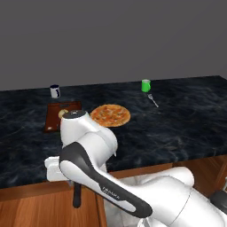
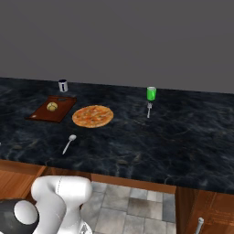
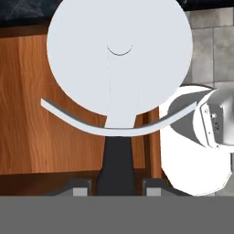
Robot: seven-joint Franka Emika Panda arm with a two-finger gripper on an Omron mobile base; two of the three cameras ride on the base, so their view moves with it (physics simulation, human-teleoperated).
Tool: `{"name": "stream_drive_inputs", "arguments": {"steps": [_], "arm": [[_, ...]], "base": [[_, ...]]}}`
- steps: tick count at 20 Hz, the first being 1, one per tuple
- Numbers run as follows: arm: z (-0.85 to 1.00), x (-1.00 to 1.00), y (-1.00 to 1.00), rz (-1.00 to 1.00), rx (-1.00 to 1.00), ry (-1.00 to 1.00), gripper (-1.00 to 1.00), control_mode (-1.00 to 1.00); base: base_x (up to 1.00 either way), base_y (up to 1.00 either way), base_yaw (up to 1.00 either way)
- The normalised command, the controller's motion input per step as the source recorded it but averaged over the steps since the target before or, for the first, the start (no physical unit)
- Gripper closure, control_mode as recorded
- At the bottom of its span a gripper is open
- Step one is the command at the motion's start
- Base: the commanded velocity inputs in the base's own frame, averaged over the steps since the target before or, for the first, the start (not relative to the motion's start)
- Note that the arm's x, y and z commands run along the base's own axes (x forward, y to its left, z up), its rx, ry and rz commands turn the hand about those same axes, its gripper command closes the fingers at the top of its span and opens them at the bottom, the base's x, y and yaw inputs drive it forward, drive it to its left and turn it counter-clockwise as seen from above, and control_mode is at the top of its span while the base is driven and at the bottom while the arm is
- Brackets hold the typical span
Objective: Take the pizza cutter from the drawer on the left and place it on the dining counter for cutting.
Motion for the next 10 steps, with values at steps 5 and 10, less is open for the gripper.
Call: {"name": "stream_drive_inputs", "arguments": {"steps": [5, 10], "arm": [[0.55, 0.02, -0.75, 0.00, 0.00, -0.03, 1.00, -1.00], [0.05, 0.22, -0.85, 0.00, 0.00, -0.01, 1.00, -1.00]], "base": [[0.00, 0.00, 0.00], [0.00, 0.00, 0.00]]}}
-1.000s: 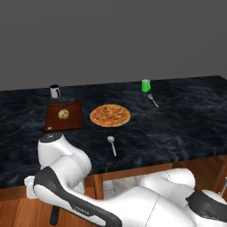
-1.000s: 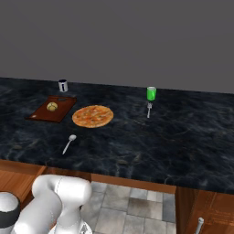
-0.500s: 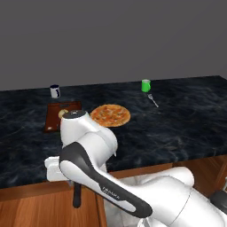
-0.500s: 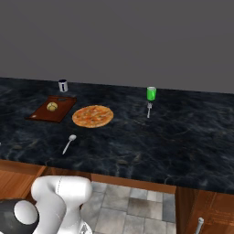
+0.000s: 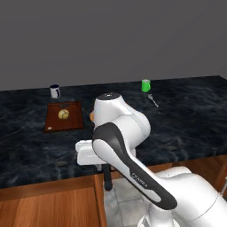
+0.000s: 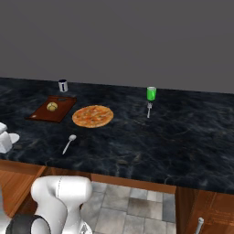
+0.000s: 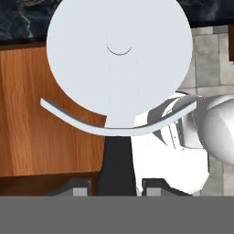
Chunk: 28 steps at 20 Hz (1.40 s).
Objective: Take the pizza cutter from the drawer on the left and place it on the dining counter for cutting.
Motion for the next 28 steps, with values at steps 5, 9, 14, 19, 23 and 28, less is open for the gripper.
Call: {"name": "stream_drive_inputs", "arguments": {"steps": [5, 9, 14, 19, 23, 28], "arm": [[0.02, 0.26, -0.94, 0.00, 0.00, 0.00, 1.00, -1.00], [0.00, 0.41, -0.94, 0.00, 0.00, 0.00, 1.00, -1.00], [0.00, 0.41, -0.92, 0.00, 0.04, 0.00, 1.00, -1.00], [0.00, 0.51, -0.80, 0.00, 0.01, 0.00, 1.00, -1.00], [0.00, 0.58, -0.77, 0.00, 0.00, 0.00, 1.00, -1.00], [0.00, 0.95, -0.43, 0.00, 0.00, 0.01, 1.00, -1.00]], "base": [[0.00, 0.00, 0.00], [0.00, 0.00, 0.00], [0.00, 0.00, 0.00], [0.00, 0.00, 0.00], [0.00, 0.00, 0.00], [0.00, 0.00, 0.00]]}}
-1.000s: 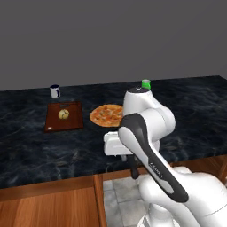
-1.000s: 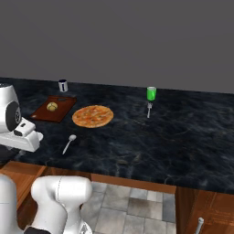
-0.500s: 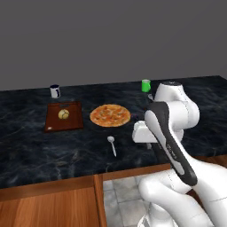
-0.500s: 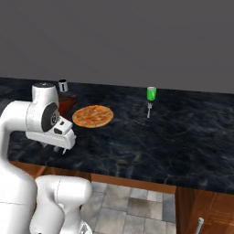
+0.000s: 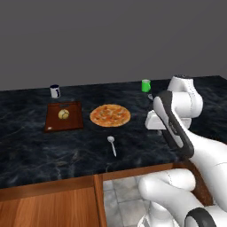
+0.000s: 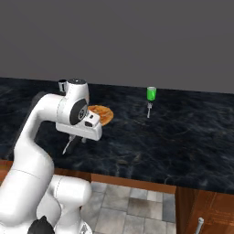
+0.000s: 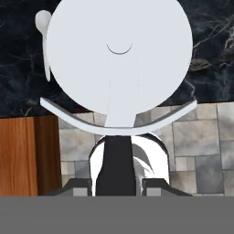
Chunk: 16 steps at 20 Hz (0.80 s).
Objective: Take the pizza cutter from the drawer on the left and place it on the dining counter for cutting.
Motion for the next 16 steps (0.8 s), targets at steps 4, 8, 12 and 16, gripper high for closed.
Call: {"name": "stream_drive_inputs", "arguments": {"steps": [4, 8, 12, 16], "arm": [[0.00, 1.00, -0.13, 0.00, 0.00, 0.02, 1.00, -1.00], [-0.02, 1.00, -0.04, 0.00, 0.00, 0.00, 1.00, -1.00], [-0.23, 0.89, 0.01, 0.00, -0.03, 0.00, 1.00, -1.00], [-0.35, 0.84, 0.03, 0.00, -0.01, 0.00, 1.00, -1.00]], "base": [[0.00, 0.00, 0.00], [0.00, 0.00, 0.00], [0.00, 0.00, 0.00], [0.00, 0.00, 0.00]]}}
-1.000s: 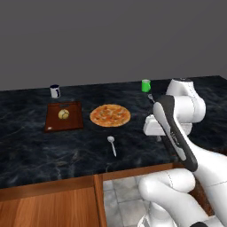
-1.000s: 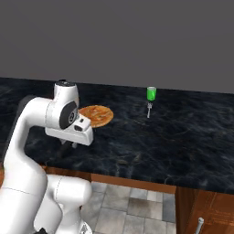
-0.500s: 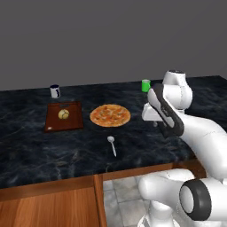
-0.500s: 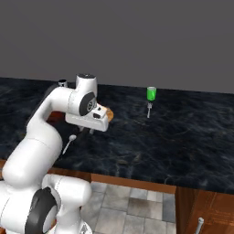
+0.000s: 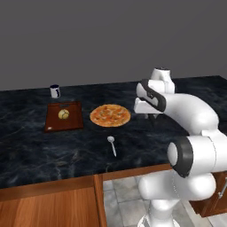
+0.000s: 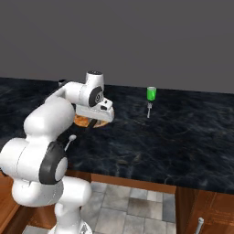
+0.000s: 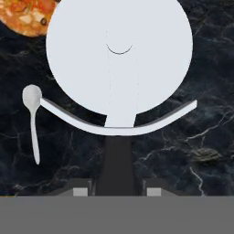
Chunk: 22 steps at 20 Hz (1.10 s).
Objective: Take the pizza cutter from the drawer on the left and place it on the dining counter for cutting.
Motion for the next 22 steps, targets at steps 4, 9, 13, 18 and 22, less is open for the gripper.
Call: {"name": "stream_drive_inputs", "arguments": {"steps": [4, 9, 13, 18, 22], "arm": [[-0.56, 0.74, 0.00, 0.00, 0.00, 0.00, 1.00, -1.00], [-0.47, 0.73, 0.00, 0.00, 0.00, 0.00, 1.00, -1.00], [-0.46, 0.66, -0.02, 0.00, 0.00, 0.00, 1.00, -1.00], [-0.42, 0.48, -0.04, 0.00, 0.00, 0.00, 1.00, -1.00], [-0.40, 0.21, -0.01, 0.00, 0.00, -0.01, 1.00, -1.00]], "base": [[0.00, 0.00, 0.00], [0.00, 0.00, 0.00], [0.00, 0.00, 0.00], [0.00, 0.00, 0.00], [0.00, 0.00, 0.00]]}}
